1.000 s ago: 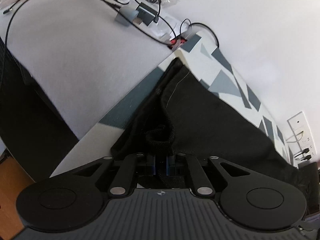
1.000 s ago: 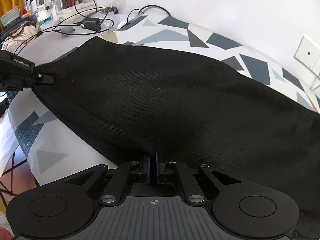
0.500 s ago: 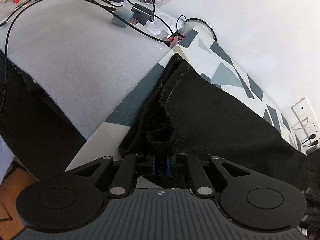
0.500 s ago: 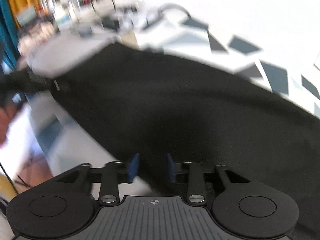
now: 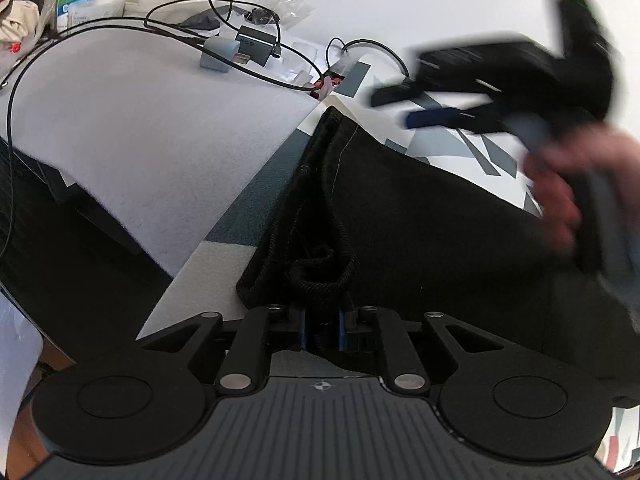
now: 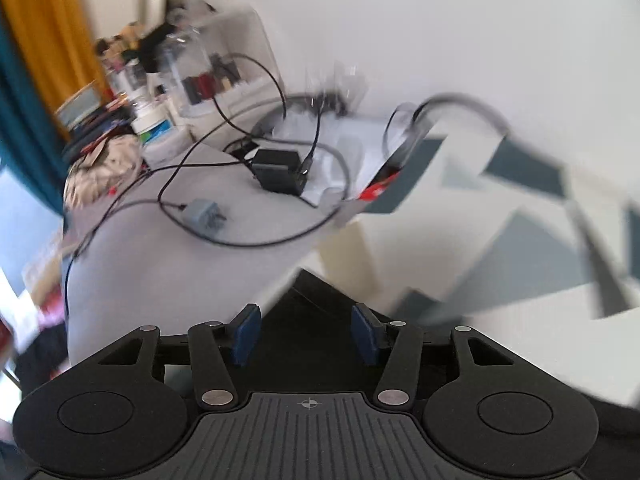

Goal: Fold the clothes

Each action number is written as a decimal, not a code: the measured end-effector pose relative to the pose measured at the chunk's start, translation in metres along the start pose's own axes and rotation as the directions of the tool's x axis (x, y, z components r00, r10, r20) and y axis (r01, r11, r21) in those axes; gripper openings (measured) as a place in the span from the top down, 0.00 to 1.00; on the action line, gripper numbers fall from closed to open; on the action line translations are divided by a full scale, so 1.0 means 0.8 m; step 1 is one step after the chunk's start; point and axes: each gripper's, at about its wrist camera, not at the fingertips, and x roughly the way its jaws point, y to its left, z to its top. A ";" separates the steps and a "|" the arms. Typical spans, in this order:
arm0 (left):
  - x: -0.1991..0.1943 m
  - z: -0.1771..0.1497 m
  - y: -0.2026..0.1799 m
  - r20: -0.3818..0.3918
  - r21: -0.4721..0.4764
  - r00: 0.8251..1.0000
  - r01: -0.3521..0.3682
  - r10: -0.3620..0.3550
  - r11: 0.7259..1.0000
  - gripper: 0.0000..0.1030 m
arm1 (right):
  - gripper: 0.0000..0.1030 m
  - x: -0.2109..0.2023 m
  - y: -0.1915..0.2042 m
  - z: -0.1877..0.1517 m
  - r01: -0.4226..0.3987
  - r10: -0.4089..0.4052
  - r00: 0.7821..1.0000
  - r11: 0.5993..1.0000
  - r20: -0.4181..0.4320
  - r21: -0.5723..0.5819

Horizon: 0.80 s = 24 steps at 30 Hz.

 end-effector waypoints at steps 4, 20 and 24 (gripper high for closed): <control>0.000 0.001 0.011 -0.005 -0.082 0.999 0.034 -0.035 0.996 0.82 | 0.52 0.050 0.018 0.011 0.046 -0.045 0.993 0.999 -0.106 0.004; 0.002 0.001 0.000 -0.021 -0.019 1.000 0.005 -0.005 1.000 0.77 | 0.63 0.036 0.003 -0.009 0.258 -0.273 0.949 0.960 -0.156 -0.109; -0.002 -0.006 -0.008 0.006 0.033 1.000 -0.011 0.010 0.999 0.73 | 0.70 0.055 0.017 -0.001 0.292 -0.322 0.935 0.936 -0.146 -0.195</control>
